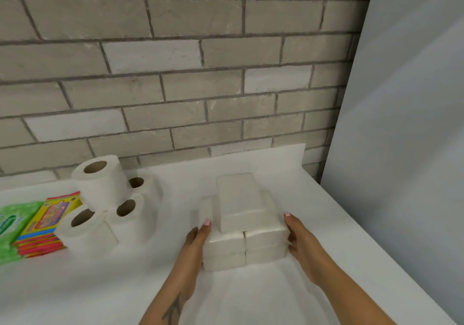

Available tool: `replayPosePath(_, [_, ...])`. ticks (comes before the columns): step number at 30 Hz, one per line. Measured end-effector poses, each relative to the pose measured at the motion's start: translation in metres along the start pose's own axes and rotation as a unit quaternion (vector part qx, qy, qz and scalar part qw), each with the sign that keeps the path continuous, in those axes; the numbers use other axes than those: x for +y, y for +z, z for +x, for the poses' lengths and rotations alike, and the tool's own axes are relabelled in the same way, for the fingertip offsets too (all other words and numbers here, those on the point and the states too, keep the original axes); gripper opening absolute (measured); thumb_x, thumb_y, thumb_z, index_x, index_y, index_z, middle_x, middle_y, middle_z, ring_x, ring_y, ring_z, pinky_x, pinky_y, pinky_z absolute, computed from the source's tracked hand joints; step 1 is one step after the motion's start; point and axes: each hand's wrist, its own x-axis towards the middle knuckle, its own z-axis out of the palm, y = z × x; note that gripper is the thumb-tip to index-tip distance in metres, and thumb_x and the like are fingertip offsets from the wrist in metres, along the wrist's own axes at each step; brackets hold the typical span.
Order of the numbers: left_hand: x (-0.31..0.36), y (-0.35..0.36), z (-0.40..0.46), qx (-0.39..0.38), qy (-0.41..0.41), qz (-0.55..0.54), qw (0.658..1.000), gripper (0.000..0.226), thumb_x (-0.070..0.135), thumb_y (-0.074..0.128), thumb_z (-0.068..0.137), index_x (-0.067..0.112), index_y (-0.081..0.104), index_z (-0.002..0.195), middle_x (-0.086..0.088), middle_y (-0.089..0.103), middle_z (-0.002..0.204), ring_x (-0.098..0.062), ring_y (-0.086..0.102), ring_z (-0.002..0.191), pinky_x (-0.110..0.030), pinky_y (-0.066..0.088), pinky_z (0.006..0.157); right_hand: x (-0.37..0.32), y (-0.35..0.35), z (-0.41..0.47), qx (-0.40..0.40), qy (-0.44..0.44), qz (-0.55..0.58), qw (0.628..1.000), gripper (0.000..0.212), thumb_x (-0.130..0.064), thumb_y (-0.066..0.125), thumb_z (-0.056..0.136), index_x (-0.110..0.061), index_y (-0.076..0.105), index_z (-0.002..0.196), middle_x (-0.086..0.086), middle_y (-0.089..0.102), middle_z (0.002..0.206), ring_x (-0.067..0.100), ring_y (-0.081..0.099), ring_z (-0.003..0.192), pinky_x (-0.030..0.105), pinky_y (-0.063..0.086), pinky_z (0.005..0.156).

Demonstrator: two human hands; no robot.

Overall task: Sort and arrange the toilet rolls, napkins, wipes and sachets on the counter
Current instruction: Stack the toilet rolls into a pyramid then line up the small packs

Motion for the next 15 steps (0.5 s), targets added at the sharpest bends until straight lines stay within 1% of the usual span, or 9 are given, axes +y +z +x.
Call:
replayPosePath(2, [0.002,0.010,0.000,0.008,0.000,0.008,1.000,0.070,0.061,0.062,0.073,0.025,0.049,0.132,0.004,0.063,0.123,-0.018,0.059,0.112,-0.040,0.044,0.102,0.003,-0.002,0.005,-0.025,0.014,-0.019,0.999,0.046,-0.047,0.046,0.092,-0.029,0.042,0.135,-0.007,0.053,0.130,0.015,0.050,0.121,0.038,0.034,0.110])
replayPosePath(4, [0.000,0.018,0.002,0.028,-0.002,0.008,1.000,0.050,0.046,0.059,0.086,0.022,0.050,0.129,0.004,0.061,0.124,-0.018,0.056,0.113,-0.037,0.041,0.102,0.008,-0.006,0.010,-0.028,0.008,-0.030,0.999,0.045,-0.049,0.048,0.090,-0.030,0.048,0.131,-0.009,0.054,0.132,0.014,0.047,0.125,0.042,0.030,0.113])
replayPosePath(5, [-0.001,0.021,0.002,0.030,-0.003,0.009,0.999,0.045,0.044,0.059,0.087,0.022,0.052,0.126,0.005,0.061,0.123,-0.017,0.056,0.113,-0.036,0.040,0.102,0.009,-0.009,0.012,-0.021,0.007,-0.029,0.999,0.043,-0.048,0.048,0.090,-0.030,0.051,0.130,-0.009,0.055,0.131,0.014,0.048,0.125,0.043,0.030,0.114])
replayPosePath(8, [-0.003,0.034,0.008,0.031,-0.002,0.012,0.999,0.049,0.047,0.062,0.081,0.026,0.055,0.124,0.007,0.065,0.119,-0.016,0.059,0.112,-0.039,0.041,0.105,0.006,-0.019,0.020,0.000,0.007,-0.025,1.000,0.044,-0.043,0.048,0.092,-0.025,0.050,0.132,-0.007,0.056,0.130,0.016,0.048,0.124,0.042,0.030,0.113])
replayPosePath(10, [0.000,0.043,0.016,0.031,-0.004,0.017,0.999,0.041,0.043,0.059,0.087,0.026,0.055,0.124,0.008,0.065,0.119,-0.015,0.058,0.113,-0.040,0.040,0.106,0.001,-0.025,0.029,0.015,0.006,-0.023,1.000,0.045,-0.040,0.048,0.093,-0.024,0.048,0.135,-0.006,0.053,0.134,0.017,0.045,0.127,0.042,0.029,0.114])
replayPosePath(11, [0.002,0.047,0.021,0.033,-0.005,0.024,0.999,0.040,0.042,0.058,0.088,0.026,0.056,0.124,0.008,0.066,0.119,-0.015,0.059,0.113,-0.041,0.040,0.107,-0.002,-0.028,0.034,0.021,0.007,-0.025,0.999,0.045,-0.039,0.048,0.094,-0.023,0.047,0.136,-0.005,0.051,0.135,0.018,0.044,0.129,0.042,0.028,0.114])
replayPosePath(15, [0.010,0.061,0.048,0.042,-0.005,0.046,0.998,0.052,0.054,0.058,0.077,0.030,0.057,0.124,0.010,0.068,0.115,-0.015,0.062,0.109,-0.042,0.043,0.104,-0.013,-0.035,0.064,0.040,0.009,-0.049,0.998,0.043,-0.037,0.046,0.095,-0.020,0.049,0.134,-0.001,0.051,0.135,0.020,0.045,0.127,0.040,0.029,0.113])
